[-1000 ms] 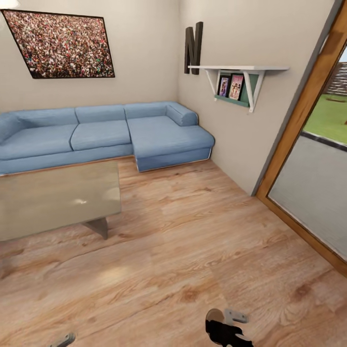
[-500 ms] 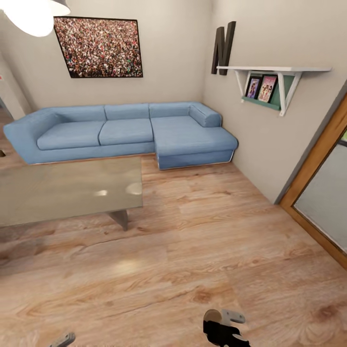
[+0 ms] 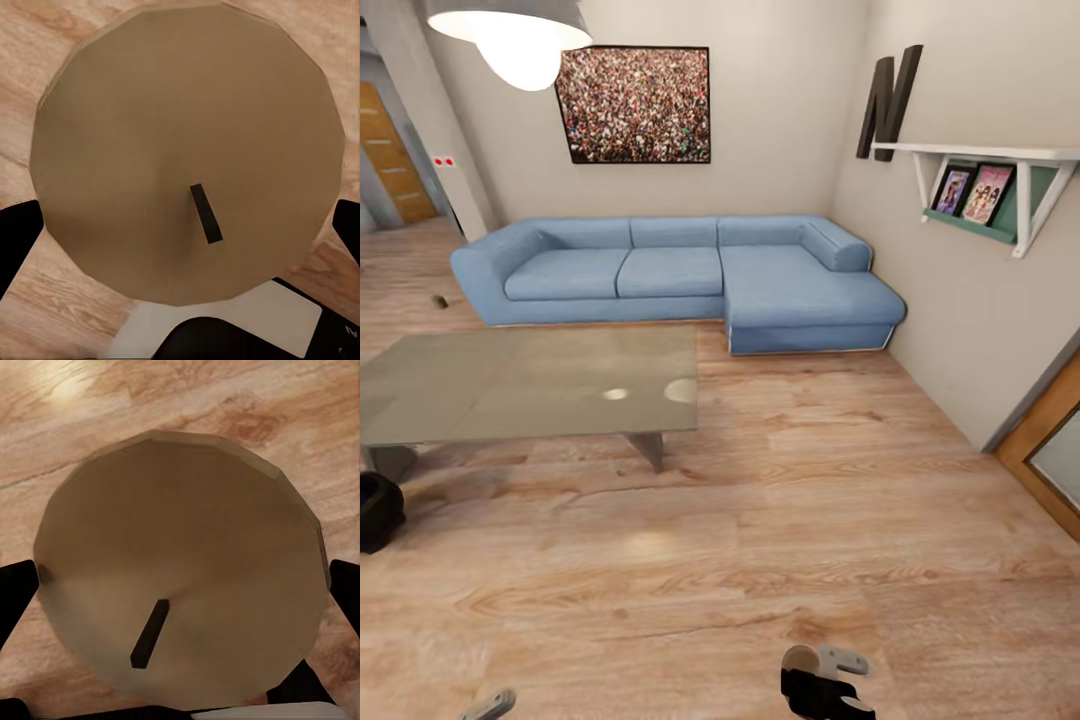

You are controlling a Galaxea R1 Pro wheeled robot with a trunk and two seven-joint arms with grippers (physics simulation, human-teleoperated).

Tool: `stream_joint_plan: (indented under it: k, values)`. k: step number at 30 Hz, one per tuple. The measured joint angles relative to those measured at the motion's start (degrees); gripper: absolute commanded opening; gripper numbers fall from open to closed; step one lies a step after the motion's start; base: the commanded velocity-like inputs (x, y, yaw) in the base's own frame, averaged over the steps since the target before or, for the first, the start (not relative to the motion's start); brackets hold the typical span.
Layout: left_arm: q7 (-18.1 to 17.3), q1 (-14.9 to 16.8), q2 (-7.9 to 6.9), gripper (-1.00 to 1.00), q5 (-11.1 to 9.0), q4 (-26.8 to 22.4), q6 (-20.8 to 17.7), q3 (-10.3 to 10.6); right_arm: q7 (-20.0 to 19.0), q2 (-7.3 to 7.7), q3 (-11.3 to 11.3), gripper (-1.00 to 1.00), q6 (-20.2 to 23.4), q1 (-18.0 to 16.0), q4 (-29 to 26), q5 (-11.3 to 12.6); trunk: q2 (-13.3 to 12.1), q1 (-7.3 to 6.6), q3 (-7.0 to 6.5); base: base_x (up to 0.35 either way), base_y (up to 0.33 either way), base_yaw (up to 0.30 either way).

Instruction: Place each of the two pumpkins and all three candles from the living room inside a cabinet in the living room (use any cabinet), then make sure every cabinet is closed, and position the cauldron so it is next to a table in the living room.

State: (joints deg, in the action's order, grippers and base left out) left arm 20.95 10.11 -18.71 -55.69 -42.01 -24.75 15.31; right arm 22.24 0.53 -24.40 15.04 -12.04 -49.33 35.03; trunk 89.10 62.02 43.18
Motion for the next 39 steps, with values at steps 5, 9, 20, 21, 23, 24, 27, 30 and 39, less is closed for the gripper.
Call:
stream_joint_plan:
  k: [5, 9, 20, 21, 23, 24, 27, 30, 39]
  values:
    - [-0.06, 0.0, -0.01, -1.0, -0.07, 0.0, -0.01, -0.08, 0.0, -0.02, -0.03, -1.0, -0.01, 0.0, 0.07, -0.01, -2.01, -1.1, -0.9, 0.0, 0.0, 0.292]
    - [-0.07, 0.0, -0.01, -1.0, -0.1, 0.0, -0.01, -0.1, -0.05, -0.5, -0.05, -1.0, -0.04, 0.0, 0.29, 0.1, -3.61, -1.98, -1.62, 0.0, 0.0, 0.292]
    - [-2.69, 0.01, -0.01, -1.0, -0.13, 0.0, -0.08, -0.03, -0.06, -2.64, -0.04, -1.0, 0.03, 0.0, 1.98, -4.16, -8.02, -4.39, -3.59, 0.0, 0.0, 0.292]
    - [-2.8, 0.0, -0.01, -1.0, -0.09, 0.0, -0.1, -0.03, -0.06, -2.79, -0.03, -1.0, 0.08, 0.0, 2.01, -4.3, -8.42, -4.61, -3.77, 0.0, 0.0, 0.292]
    - [-2.9, 0.0, -0.01, -1.0, -0.08, 0.0, -0.1, -0.02, -0.08, -2.99, -0.04, -1.0, 0.13, 0.0, 2.1, -4.39, -9.22, -5.05, -4.13, 0.0, 0.0, 0.292]
    - [-2.93, 0.0, -0.01, -1.0, -0.08, 0.0, -0.11, -0.01, -0.08, -3.05, -0.03, -1.0, 0.14, 0.0, 2.2, -4.43, -9.63, -5.27, -4.31, 0.0, 0.0, 0.292]
    - [-2.96, 0.0, -0.01, -1.0, -0.07, 0.0, -0.11, -0.01, -0.09, -3.13, -0.01, -1.0, 0.16, 0.0, 2.47, -4.45, -10.83, -5.93, -4.85, 0.0, 0.0, 0.292]
    - [-2.97, 0.0, -0.01, -1.0, -0.09, 0.0, -0.11, 0.03, -0.09, -3.16, 0.02, -1.0, 0.17, 0.0, 2.73, -4.48, -12.03, -6.59, -5.38, 0.0, 0.0, 0.292]
    - [-2.98, 0.0, -0.01, -1.0, -0.11, 0.0, -0.11, 0.05, -0.09, -3.91, -0.02, -1.0, -0.07, 0.01, 4.03, -4.33, -15.64, -8.57, -6.91, 0.0, 0.0, 0.292]
